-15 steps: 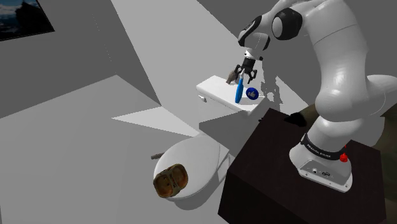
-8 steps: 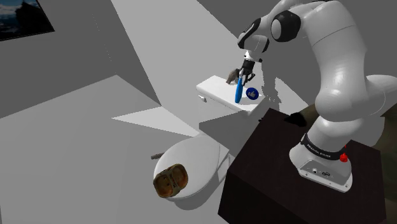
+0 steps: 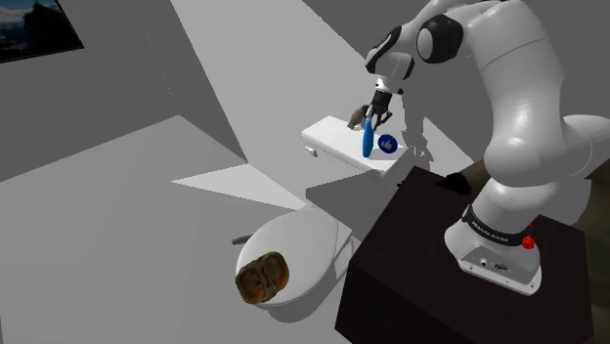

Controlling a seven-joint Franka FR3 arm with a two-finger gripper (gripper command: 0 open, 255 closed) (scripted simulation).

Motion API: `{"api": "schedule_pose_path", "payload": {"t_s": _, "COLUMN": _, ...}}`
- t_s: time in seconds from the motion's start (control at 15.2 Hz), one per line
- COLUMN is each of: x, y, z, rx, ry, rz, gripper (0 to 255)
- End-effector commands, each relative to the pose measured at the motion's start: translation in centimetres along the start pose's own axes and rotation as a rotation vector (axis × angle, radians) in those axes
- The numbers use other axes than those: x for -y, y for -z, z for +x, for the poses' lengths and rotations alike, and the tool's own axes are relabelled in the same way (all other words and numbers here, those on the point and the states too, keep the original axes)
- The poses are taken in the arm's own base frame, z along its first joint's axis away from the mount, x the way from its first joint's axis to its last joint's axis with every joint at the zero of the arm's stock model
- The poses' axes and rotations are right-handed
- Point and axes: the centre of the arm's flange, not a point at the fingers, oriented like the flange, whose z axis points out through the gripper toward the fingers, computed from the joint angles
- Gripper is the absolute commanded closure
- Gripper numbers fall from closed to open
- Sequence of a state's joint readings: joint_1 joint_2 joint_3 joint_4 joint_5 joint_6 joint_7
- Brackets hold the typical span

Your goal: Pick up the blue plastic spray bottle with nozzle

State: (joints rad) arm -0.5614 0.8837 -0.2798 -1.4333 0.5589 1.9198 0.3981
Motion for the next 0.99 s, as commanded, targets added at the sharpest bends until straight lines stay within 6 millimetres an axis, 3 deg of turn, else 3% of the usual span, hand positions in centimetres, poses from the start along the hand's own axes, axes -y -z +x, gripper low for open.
{"api": "schedule_pose_path", "payload": {"t_s": 0.0, "x": 0.0, "y": 0.8, "z": -0.4, "rx": 0.000, "ry": 0.000, "rz": 0.000, "gripper": 255}}
{"api": "schedule_pose_path", "payload": {"t_s": 0.79, "x": 0.3, "y": 6.6, "z": -3.0, "rx": 0.000, "ry": 0.000, "rz": 0.000, "gripper": 255}}
{"api": "schedule_pose_path", "payload": {"t_s": 0.92, "x": 0.3, "y": 6.7, "z": -3.1, "rx": 0.000, "ry": 0.000, "rz": 0.000, "gripper": 255}}
